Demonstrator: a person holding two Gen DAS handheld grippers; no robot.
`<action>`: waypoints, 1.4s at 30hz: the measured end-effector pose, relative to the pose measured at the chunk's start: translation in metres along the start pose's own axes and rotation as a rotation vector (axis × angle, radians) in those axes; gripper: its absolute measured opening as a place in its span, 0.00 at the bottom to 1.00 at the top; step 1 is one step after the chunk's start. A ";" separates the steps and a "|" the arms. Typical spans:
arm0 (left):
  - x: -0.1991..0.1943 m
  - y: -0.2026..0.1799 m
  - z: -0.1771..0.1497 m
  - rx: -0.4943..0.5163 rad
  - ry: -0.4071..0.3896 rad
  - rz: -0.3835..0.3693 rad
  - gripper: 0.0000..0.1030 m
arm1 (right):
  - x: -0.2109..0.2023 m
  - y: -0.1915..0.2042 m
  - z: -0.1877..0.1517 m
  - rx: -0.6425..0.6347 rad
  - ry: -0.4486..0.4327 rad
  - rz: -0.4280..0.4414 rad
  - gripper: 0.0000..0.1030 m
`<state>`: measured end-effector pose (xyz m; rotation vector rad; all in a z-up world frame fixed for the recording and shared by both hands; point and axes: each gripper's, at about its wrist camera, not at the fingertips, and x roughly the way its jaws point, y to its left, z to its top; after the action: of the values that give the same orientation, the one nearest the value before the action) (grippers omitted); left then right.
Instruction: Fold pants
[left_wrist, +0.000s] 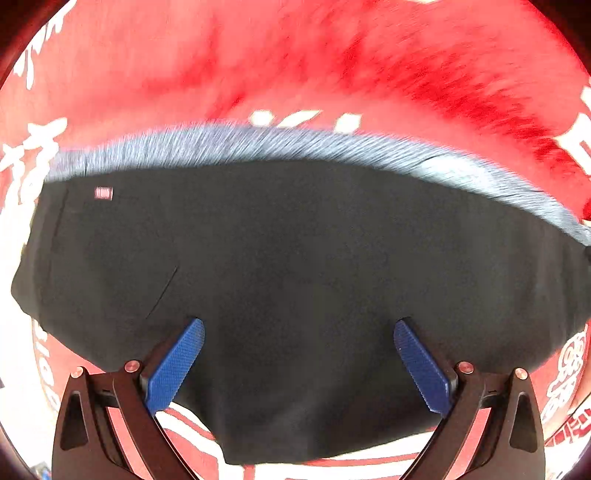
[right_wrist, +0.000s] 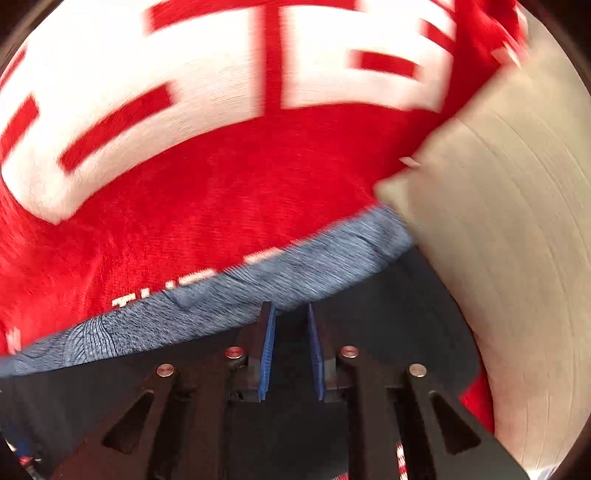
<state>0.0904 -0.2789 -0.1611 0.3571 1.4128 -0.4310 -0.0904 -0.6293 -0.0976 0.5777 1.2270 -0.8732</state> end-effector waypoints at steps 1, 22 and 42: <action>-0.008 -0.012 0.001 0.015 -0.026 -0.011 1.00 | -0.004 -0.004 -0.004 0.006 0.012 0.019 0.20; 0.021 -0.142 0.015 0.133 -0.060 0.016 1.00 | -0.015 -0.023 -0.080 -0.148 -0.051 0.107 0.55; 0.004 -0.150 -0.010 0.108 -0.061 0.088 1.00 | -0.046 -0.122 -0.112 0.145 0.019 0.240 0.57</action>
<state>0.0085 -0.4045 -0.1637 0.4884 1.3126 -0.4432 -0.2581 -0.5974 -0.0738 0.8332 1.0911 -0.7581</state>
